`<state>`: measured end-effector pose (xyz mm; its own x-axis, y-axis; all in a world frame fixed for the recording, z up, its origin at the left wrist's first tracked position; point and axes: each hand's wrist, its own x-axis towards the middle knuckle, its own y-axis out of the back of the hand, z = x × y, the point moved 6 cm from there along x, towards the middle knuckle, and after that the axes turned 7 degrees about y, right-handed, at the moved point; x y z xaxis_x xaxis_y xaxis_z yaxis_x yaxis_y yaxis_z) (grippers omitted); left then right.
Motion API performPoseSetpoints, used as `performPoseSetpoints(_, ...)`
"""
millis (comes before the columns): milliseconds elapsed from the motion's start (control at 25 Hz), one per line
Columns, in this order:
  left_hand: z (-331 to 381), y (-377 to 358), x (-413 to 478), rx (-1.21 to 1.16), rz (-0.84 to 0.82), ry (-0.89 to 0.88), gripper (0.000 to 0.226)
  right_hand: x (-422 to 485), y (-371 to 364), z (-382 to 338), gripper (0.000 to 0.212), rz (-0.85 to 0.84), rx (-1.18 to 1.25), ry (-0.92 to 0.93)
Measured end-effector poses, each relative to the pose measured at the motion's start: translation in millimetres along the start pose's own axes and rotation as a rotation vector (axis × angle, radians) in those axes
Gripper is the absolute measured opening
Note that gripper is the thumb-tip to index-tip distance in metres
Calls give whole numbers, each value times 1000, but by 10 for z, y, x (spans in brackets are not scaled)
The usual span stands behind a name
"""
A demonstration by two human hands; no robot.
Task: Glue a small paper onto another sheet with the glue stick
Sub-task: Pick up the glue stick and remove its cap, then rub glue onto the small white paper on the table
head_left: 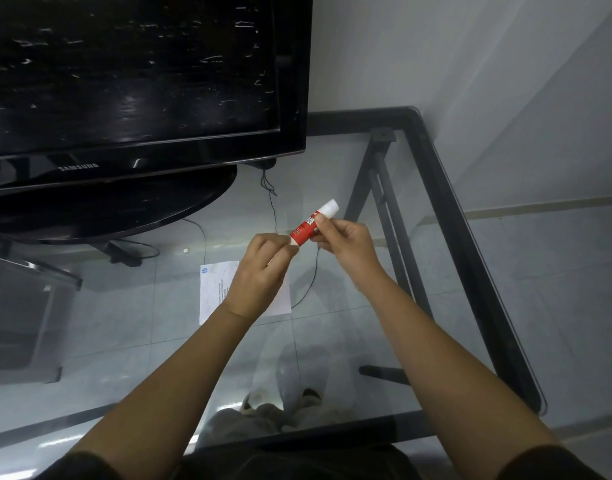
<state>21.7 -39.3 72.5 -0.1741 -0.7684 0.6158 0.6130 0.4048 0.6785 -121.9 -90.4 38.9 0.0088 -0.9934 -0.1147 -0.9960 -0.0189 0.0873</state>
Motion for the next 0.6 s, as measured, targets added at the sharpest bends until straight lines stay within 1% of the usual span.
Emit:
performPoseSetpoints(40,-15,-11,-4,-7,-18,29,30,-5,-14,-8,12,-5,11,-3)
performPoseSetpoints(80,-92,-21,7,-114,-55,184,34,-9,-29,-15,13,-17,21,-1)
performPoseSetpoints(120,-178,-48,7,-270,-115,371,38,-13,-39,-30,16,-33,23,8)
performPoseSetpoints(160,-225,-85,-22,-399,-175,523,37,-18,-57,-44,19,-52,15,23)
performPoseSetpoints(200,-264,-100,-53,-458,-186,613,33,-18,-74,-54,24,-71,-11,49)
performPoseSetpoints(240,-318,-89,-80,-510,-155,688,27,-10,-95,-50,30,-91,-74,83)
performPoseSetpoints(280,-398,-61,-108,-582,-111,772,23,1,-132,-33,42,-121,-194,117)
performPoseSetpoints(320,-482,-26,-138,-681,-67,868,22,6,-188,5,57,-176,-379,153)
performPoseSetpoints(360,-559,0,-180,-780,-28,954,22,0,-267,75,70,-251,-615,193)
performPoseSetpoints(400,-626,22,-230,-867,0,1023,21,-29,-358,162,77,-320,-854,246)
performPoseSetpoints(440,-678,47,-274,-927,27,1075,20,-79,-458,262,80,-382,-1036,304)
performPoseSetpoints(480,-719,72,-309,-966,51,1121,19,-150,-561,378,79,-448,-1148,344)
performPoseSetpoints(600,-818,144,-385,-992,103,1203,16,-354,-774,719,74,-627,-1278,350)
